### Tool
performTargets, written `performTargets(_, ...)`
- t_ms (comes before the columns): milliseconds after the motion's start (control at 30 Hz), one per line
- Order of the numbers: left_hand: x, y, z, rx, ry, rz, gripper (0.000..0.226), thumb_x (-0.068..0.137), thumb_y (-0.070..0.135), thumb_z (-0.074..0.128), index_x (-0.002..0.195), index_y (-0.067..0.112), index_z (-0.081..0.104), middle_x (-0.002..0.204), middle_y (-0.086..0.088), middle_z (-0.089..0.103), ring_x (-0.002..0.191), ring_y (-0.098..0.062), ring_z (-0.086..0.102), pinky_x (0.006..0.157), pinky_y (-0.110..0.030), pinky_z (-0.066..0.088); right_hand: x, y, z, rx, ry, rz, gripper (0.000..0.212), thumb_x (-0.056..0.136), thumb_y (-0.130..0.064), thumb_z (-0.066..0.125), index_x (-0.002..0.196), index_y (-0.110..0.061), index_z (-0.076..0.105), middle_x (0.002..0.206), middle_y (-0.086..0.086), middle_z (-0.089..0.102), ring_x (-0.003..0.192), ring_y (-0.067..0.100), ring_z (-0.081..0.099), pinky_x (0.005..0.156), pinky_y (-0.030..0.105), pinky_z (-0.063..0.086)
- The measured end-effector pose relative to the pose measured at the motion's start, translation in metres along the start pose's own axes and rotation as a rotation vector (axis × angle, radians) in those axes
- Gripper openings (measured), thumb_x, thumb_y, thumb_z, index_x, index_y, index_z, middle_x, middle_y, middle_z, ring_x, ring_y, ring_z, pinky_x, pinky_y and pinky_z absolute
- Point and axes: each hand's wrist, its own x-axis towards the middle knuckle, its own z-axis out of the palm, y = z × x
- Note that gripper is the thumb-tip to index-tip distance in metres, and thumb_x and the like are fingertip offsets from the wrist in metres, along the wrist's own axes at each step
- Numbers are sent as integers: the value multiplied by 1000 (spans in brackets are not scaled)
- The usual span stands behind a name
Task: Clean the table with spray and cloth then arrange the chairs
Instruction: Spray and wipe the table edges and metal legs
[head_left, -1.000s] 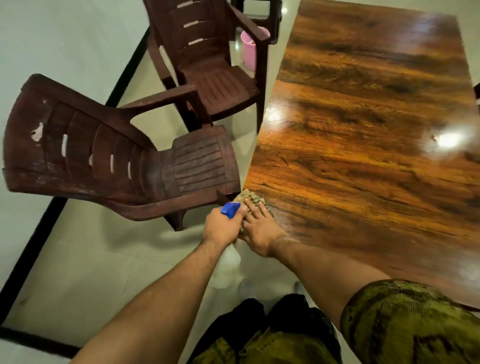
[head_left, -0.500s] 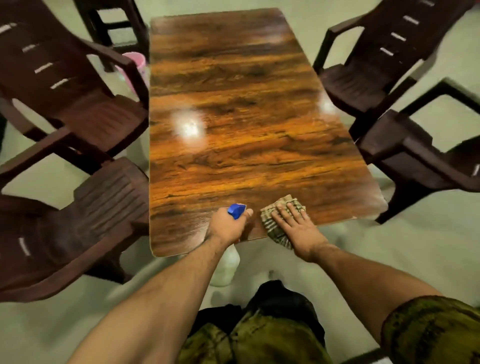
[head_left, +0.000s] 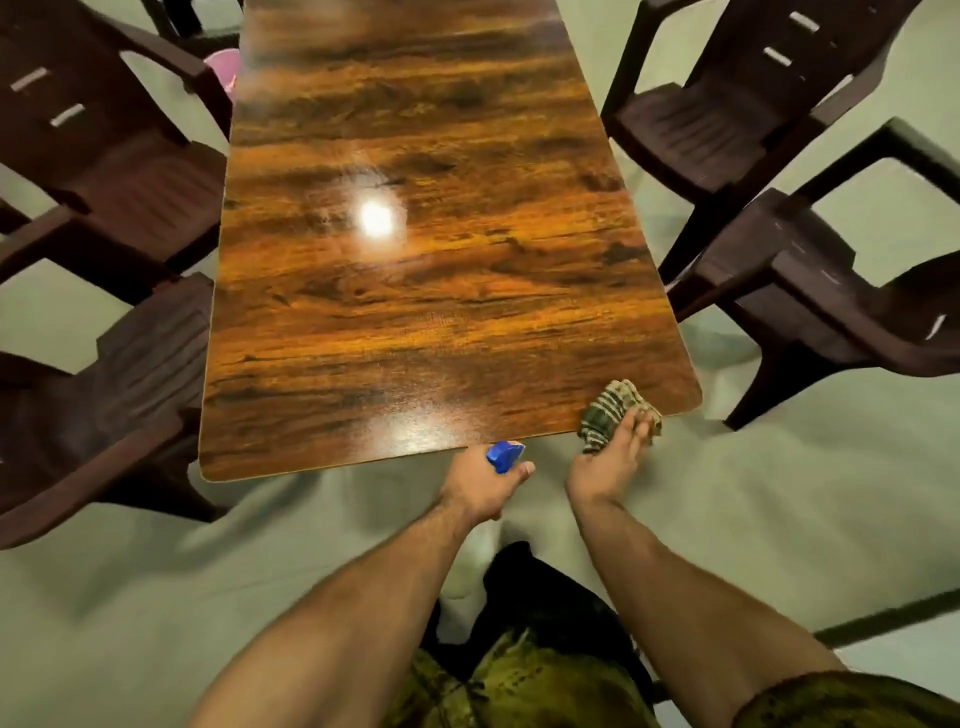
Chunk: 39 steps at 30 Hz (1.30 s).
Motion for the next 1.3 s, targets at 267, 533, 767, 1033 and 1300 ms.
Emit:
performTargets(267, 22, -82, 12, 82, 66, -101, 21, 75, 34, 63, 67, 21, 49, 60, -1, 56, 59, -32, 61, 57, -39, 52, -27, 2, 87, 575, -36, 396, 64, 96, 8, 40, 150, -26, 39, 128, 7, 58, 108, 23, 58, 99, 32, 45)
performTargets(533, 140, -186, 10, 30, 192, -86, 32, 85, 28, 68, 113, 14, 64, 100, -2, 68, 93, -24, 66, 84, -32, 52, 10, 64, 226, 345, -488, 180, 32, 99, 8, 38, 85, -18, 51, 79, 6, 55, 57, 12, 59, 50, 23, 46)
performTargets(767, 250, -255, 25, -2, 291, -29, 11, 83, 21, 72, 85, 18, 63, 82, -4, 68, 82, -28, 67, 75, -33, 54, 56, 99, 301, 223, -571, 2, 42, 98, 5, 34, 93, -29, 58, 69, 9, 59, 53, 26, 55, 43, 28, 42)
performTargets(1033, 383, -317, 50, -17, 290, 162, 21, 78, 25, 82, 81, 12, 66, 73, -11, 67, 74, -35, 68, 79, -49, 60, 133, 179, 392, 163, -550, -92, 50, 100, -1, 35, 143, -22, 50, 108, 3, 63, 75, 19, 59, 62, 25, 52)
performTargets(1300, 462, -328, 67, 6, 294, 267, 18, 80, 18, 79, 88, 5, 70, 74, -11, 66, 69, -35, 66, 77, -47, 58, 198, 208, 414, -18, -486, -178, 50, 99, -2, 38, 143, -19, 54, 127, 8, 66, 99, 24, 61, 87, 29, 51)
